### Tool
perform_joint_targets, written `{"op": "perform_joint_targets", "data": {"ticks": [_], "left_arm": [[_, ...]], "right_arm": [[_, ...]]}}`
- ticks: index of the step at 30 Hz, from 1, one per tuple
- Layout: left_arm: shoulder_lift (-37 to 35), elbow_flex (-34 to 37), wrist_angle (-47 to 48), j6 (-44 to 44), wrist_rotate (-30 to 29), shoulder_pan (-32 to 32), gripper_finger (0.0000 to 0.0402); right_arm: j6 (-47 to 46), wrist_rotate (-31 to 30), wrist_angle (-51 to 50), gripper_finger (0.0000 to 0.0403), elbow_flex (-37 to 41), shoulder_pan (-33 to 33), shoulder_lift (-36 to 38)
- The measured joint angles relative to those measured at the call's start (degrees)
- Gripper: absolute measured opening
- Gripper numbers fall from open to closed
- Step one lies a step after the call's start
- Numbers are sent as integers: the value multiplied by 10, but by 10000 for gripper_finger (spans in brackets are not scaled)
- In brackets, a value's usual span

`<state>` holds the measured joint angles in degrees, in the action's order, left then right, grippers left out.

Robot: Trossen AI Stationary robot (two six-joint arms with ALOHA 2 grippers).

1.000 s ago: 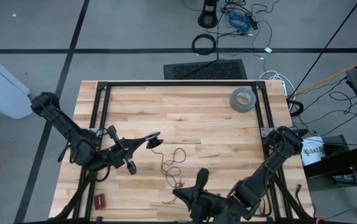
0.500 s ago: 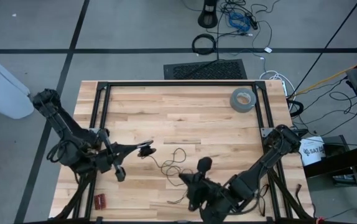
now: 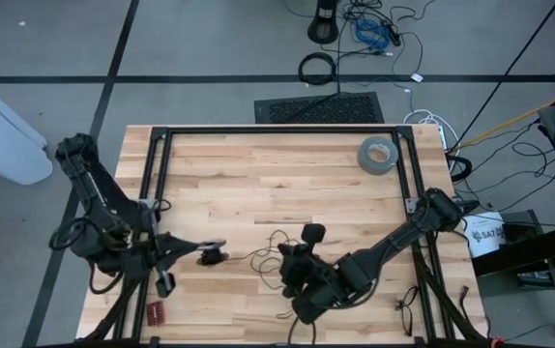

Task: Coil cords
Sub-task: Uncoil the black wire from the spool

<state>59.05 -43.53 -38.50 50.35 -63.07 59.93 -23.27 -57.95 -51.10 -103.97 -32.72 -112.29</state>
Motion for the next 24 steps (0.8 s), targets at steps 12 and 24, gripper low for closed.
{"op": "perform_joint_targets", "data": {"ticks": [12,24], "left_arm": [[-8,0,-1,0,13,13,0],[-8,0,-1,15,5,9,0]], "right_arm": [[-19,0,19,0,58,62,0],[-41,-2,31,0,122,91,0]]}}
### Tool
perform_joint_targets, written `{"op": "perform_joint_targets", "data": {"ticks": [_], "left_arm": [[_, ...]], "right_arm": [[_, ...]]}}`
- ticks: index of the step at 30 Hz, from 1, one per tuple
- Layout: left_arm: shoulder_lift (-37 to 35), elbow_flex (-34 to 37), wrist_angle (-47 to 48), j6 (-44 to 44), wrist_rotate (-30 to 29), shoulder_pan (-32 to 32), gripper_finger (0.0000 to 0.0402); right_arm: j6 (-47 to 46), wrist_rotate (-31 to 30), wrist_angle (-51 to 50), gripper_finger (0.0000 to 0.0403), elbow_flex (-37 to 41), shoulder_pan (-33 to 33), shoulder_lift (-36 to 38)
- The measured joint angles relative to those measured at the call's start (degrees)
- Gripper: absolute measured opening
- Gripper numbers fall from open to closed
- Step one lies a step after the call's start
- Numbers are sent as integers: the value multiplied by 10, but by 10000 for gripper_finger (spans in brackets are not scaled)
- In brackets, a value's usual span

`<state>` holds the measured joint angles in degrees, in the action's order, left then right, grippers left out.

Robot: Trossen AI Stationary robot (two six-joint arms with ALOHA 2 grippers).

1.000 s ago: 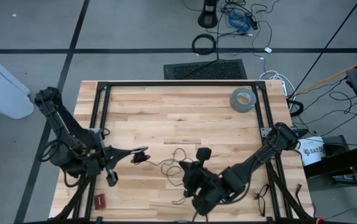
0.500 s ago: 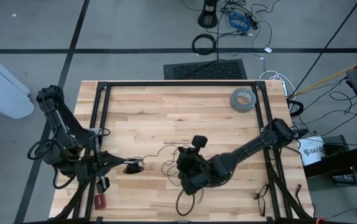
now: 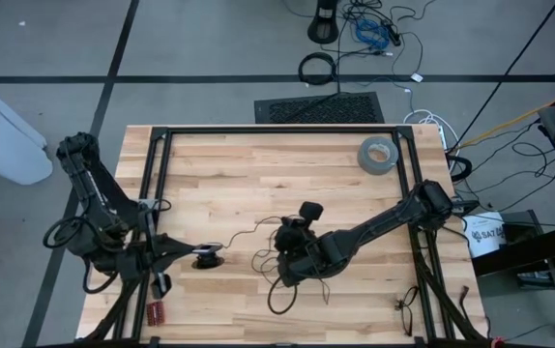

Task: Coil cords
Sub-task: Uncoil the black wire from the spool

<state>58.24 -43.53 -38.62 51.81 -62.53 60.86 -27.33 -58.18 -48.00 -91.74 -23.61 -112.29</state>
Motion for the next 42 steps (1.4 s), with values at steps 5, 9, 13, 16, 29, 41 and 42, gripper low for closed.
{"op": "perform_joint_targets", "data": {"ticks": [5,9,13,16,29,41,42], "left_arm": [[0,0,2,18,-44,-2,0],[0,0,25,58,-96,-5,0],[2,0,136,77,-112,-5,0],[7,0,207,114,-135,-5,0],[44,0,241,211,-154,-11,0],[47,0,241,221,-144,-24,0],[47,0,241,221,-144,-24,0]], "right_arm": [[2,27,-1,12,12,-1,0],[4,70,4,31,12,-10,1],[20,94,29,47,12,-22,8],[46,104,60,55,12,-32,12],[134,106,136,59,4,-49,13],[141,106,136,59,4,-54,13],[143,106,135,59,4,-54,13]]}}
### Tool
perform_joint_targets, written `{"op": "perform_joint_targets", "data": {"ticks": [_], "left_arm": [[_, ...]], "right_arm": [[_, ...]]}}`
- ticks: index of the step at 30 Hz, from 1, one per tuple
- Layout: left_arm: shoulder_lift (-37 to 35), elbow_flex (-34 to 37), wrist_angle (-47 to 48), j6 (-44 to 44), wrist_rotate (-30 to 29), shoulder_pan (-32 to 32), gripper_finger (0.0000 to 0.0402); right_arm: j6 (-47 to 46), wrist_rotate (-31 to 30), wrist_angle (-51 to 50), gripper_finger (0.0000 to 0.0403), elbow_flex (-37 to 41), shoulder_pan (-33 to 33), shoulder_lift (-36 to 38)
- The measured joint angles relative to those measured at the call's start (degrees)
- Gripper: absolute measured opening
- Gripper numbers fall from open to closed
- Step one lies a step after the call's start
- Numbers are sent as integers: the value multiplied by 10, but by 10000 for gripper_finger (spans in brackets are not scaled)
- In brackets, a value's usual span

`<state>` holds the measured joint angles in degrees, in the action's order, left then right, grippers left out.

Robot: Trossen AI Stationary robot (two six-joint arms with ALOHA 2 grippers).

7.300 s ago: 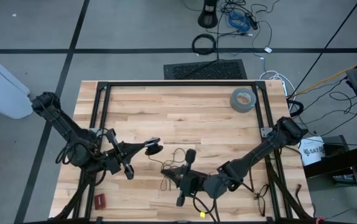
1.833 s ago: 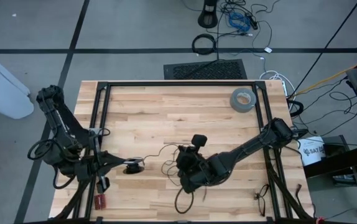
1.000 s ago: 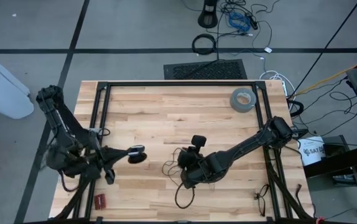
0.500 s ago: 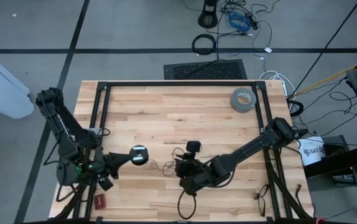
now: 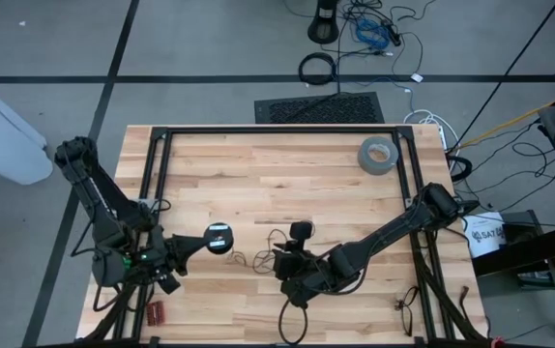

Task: Coil cords
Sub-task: Uncoil the black wire from the spool

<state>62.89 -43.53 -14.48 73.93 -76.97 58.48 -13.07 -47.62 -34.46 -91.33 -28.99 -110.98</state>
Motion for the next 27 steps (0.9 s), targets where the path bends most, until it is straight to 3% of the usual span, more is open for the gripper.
{"op": "perform_joint_targets", "data": {"ticks": [7,13,18,24,27], "left_arm": [[0,0,-6,0,0,0,0],[0,0,-53,-5,3,-4,0],[0,0,-150,-85,15,-22,0],[0,0,-319,-136,20,-44,0],[0,0,-355,-148,42,-51,0]], "right_arm": [[6,0,10,59,0,0,0],[108,0,158,59,4,4,-5],[234,0,308,59,20,5,-17],[305,-35,370,59,21,-11,-12],[359,-58,414,59,21,-31,7]]}}
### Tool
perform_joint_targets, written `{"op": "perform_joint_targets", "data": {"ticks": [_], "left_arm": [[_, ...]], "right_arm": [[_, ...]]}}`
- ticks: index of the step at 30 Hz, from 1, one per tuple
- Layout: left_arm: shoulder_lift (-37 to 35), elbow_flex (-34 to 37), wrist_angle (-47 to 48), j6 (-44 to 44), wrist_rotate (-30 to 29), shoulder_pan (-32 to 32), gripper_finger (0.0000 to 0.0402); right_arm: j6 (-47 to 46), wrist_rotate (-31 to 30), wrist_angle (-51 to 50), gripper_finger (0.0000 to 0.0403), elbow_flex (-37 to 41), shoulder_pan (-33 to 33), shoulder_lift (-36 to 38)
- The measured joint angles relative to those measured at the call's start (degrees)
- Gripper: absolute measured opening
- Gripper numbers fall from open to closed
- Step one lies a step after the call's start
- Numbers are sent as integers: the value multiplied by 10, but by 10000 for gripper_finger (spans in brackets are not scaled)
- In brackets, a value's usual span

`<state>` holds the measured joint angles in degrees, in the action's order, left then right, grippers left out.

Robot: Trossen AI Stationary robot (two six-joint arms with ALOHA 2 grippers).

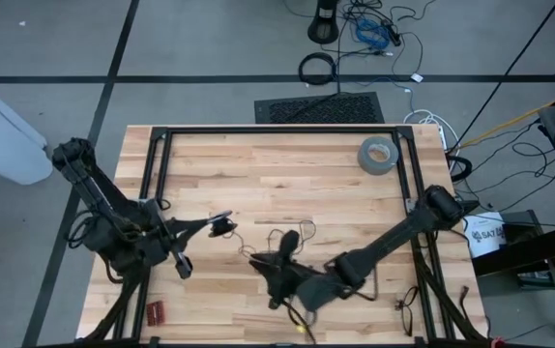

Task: Coil cords
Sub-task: Uncoil the black wire from the spool

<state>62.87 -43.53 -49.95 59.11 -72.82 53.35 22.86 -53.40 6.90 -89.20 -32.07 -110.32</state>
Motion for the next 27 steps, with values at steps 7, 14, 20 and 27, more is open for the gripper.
{"op": "perform_joint_targets", "data": {"ticks": [7,14,20,27], "left_arm": [[0,0,-5,-27,71,-12,0],[0,0,-5,-34,82,-17,0],[0,0,-5,-34,82,-17,0],[0,0,-5,-34,82,-16,0]], "right_arm": [[199,-82,61,59,0,-45,79],[274,-117,61,59,-1,-64,221],[321,-146,28,59,-1,-64,329],[250,-145,-81,59,-1,-65,440]]}}
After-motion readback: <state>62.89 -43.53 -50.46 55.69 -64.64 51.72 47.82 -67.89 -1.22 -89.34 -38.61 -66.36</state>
